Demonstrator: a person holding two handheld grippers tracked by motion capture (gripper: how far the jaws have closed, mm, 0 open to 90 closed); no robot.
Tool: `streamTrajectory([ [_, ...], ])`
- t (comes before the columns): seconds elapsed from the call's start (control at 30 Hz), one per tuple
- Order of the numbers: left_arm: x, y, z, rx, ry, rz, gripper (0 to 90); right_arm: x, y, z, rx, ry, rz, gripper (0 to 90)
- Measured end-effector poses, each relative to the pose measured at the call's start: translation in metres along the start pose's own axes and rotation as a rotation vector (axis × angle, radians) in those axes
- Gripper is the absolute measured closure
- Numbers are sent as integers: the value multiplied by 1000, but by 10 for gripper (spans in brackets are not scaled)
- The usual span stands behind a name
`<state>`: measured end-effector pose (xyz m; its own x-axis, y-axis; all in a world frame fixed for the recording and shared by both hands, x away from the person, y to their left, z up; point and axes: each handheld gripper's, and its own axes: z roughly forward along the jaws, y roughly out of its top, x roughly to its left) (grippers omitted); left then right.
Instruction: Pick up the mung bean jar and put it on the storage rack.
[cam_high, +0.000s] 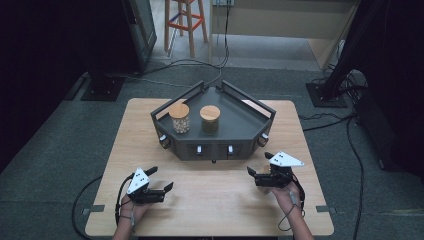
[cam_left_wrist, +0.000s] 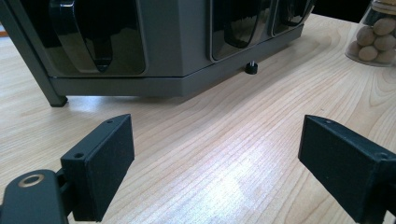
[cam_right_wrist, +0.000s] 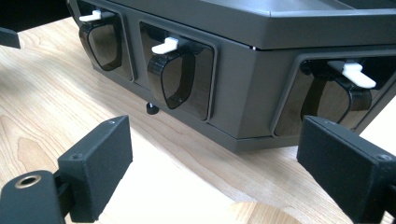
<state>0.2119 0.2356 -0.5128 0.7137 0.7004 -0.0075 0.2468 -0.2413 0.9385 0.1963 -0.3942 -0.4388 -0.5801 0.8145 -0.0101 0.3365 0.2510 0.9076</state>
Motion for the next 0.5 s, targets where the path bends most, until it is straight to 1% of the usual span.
streamTrajectory([
  [0.17, -1, -1, -1, -6, 5, -3, 104, 0, -4, -3, -6, -12, 5, 101],
  [0.5, -1, 0, 0, -2, 5, -1, 104, -2, -10, -11, -4, -31, 12, 101],
])
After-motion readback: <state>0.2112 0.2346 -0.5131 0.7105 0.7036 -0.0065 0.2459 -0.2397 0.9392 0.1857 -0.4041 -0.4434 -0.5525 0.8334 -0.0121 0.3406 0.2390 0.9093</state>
